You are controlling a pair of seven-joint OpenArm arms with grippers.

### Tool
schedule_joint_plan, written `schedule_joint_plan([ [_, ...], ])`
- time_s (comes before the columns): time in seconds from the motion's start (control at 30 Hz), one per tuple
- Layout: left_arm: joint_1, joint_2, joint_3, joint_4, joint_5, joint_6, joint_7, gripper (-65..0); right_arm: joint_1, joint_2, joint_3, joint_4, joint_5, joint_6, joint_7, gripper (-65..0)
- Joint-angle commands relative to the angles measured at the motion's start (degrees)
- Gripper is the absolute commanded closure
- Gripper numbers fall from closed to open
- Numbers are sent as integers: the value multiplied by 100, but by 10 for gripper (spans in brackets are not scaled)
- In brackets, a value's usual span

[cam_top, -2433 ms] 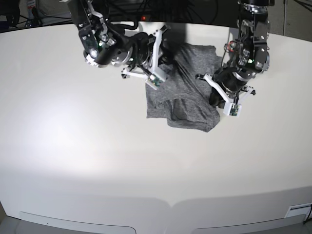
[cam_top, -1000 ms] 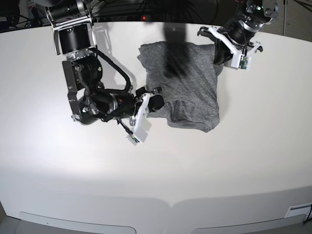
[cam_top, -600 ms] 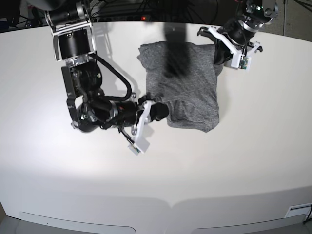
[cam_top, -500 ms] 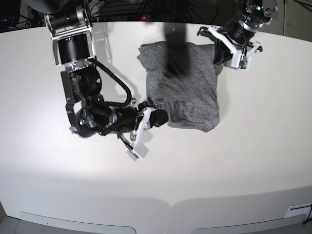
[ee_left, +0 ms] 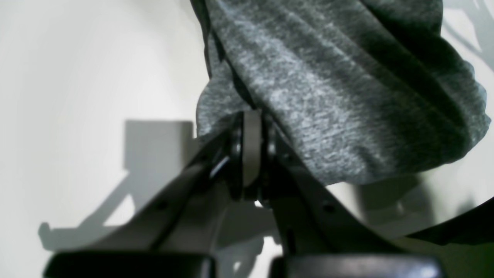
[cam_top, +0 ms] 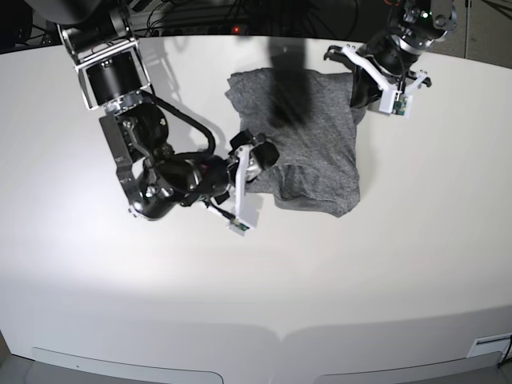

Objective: Fold the T-shirt properly
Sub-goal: 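Tuck and smooth the bundle's edge with the right gripper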

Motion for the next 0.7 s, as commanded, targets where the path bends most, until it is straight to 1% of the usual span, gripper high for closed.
schedule_joint_plan([
  [0.0,0,-2,0,116,-39,-46,-127,0,142,-28,4,87,87,-114,79,-324],
  [0.07,0,-2,0,116,15,-44,-127,0,142,-103,4,59,-111,-282,118,-323],
  [0.13,0,-2,0,116,175,-39,-129,0,142,-205,7,-9,-455,-319,181,-322],
  [0.2,2,-2,0,116,306,-35,-129,0,144,-284,7,-144,-667,-339,254,-300],
  [0.27,0,-2,0,116,323,-33,-129,0,144,-321,7,-330,-686,-358,273,-274],
  [0.33,0,-2,0,116,323,-33,-131,0,144,-382,4,-483,-745,-358,269,-232],
  [0.47,0,-2,0,116,323,-33,-131,0,166,-391,7,-542,-769,-356,269,-91],
  [0.53,0,-2,0,116,323,-33,-131,0,225,-385,11,-540,-769,-354,258,-41],
  [0.57,0,-2,0,116,323,-35,-131,0,260,-378,24,-538,-769,-354,201,-27],
  [0.67,2,-2,0,116,323,-33,-129,0,446,-376,22,-503,-765,-356,-76,-25],
])
